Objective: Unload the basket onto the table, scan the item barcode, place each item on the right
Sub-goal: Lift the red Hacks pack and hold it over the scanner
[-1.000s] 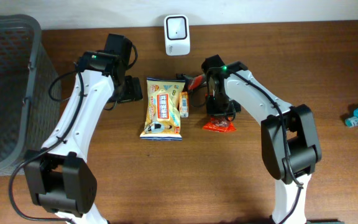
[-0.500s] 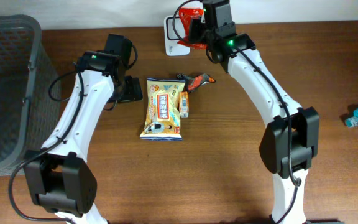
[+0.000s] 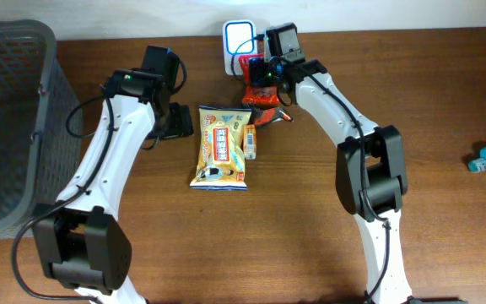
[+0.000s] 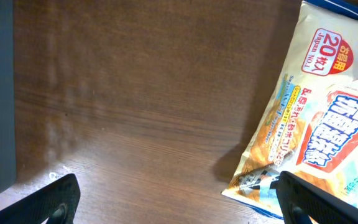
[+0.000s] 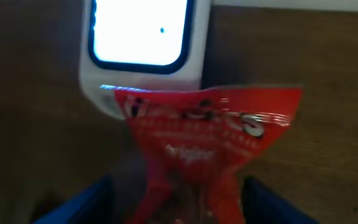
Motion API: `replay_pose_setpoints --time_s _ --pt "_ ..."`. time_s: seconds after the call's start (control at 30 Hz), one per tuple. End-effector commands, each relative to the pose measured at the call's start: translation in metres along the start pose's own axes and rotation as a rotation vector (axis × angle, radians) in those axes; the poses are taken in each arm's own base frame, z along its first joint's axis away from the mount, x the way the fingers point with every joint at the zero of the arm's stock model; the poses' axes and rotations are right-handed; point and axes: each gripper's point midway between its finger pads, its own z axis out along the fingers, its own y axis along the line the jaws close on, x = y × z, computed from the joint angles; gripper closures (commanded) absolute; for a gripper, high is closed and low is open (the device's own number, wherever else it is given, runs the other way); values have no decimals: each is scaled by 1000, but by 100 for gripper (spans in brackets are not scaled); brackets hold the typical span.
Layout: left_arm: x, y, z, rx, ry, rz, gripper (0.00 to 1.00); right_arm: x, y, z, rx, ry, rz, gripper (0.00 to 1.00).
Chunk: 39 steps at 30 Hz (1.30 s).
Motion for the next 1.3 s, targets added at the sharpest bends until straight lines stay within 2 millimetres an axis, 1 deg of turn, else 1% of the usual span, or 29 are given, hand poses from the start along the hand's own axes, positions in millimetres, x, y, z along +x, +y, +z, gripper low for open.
replay_pose_setpoints --time_s 0.0,0.03,0.07,0.1,0.13,0.17,0.2,0.23,0.27,0.33,0.37,0.43,0.5,0.53,0.6,0.67,0.7,0.8,0.87,0.9,0.93,0.97,1.03,1.1,1.13,1.17,1.2,1.23,1.27 --pt "0 0 0 3 1 -1 1 9 0 -3 -19 43 -52 30" --pt "0 0 0 3 1 -1 1 20 -8 7 15 69 -53 31" --pt "0 0 0 3 1 -1 1 33 -11 19 20 98 -50 37" --pt "0 0 0 3 1 -1 1 42 -14 26 23 117 -48 43" --pt "0 0 0 3 1 -1 1 50 -15 34 25 131 -48 53" --pt "0 0 0 3 1 -1 1 51 -16 36 27 131 -48 58" --pt "0 0 0 3 1 -1 1 54 -17 41 29 132 -48 66" --pt "0 0 0 3 1 -1 1 54 -20 41 38 131 -47 85" --pt "0 0 0 3 1 -1 1 51 -19 40 37 125 -47 96" --pt "0 0 0 3 1 -1 1 36 -21 32 59 83 -39 96" --pt "0 0 0 3 1 -1 1 21 -22 18 68 53 -4 96" --pt "0 0 0 3 1 -1 1 -11 -18 -12 61 -15 19 96" --pt "0 0 0 3 1 -1 1 -57 -4 -61 37 -136 11 96" --pt "0 0 0 3 1 -1 1 -76 1 -72 22 -204 6 96" --pt "0 0 0 3 1 -1 1 -115 10 -82 -10 -369 -8 96" --pt "0 0 0 3 1 -2 1 -136 14 -79 -33 -483 -16 96" --pt "0 0 0 3 1 -1 1 -139 15 -58 -49 -545 -20 96" --pt "0 0 0 3 1 -1 1 -133 21 -21 -80 -632 -34 96" --pt "0 0 0 3 1 -1 1 -126 25 -4 -92 -657 -39 96" --pt "0 0 0 3 1 -1 1 -122 21 3 -76 -656 -34 96" --pt "0 0 0 3 1 -1 1 -122 15 3 -46 -661 -23 96" --pt "0 0 0 3 1 -1 1 -124 15 2 -44 -671 -22 96" --pt "0 0 0 3 1 -1 1 -134 17 -7 -56 -726 -23 96" --pt "0 0 0 3 1 -1 1 -138 18 -11 -60 -742 -23 96" --pt "0 0 0 3 1 -1 1 -143 18 -19 -59 -752 -22 96" --pt "0 0 0 3 1 -1 1 -155 10 -35 -59 -767 20 96" --pt "0 0 0 3 1 -1 1 -167 -5 -54 -56 -771 83 96" --pt "0 0 0 3 1 -1 1 -177 -28 -74 -17 -757 108 96" --pt "0 0 0 3 1 -1 1 -181 -58 -93 53 -728 139 96"
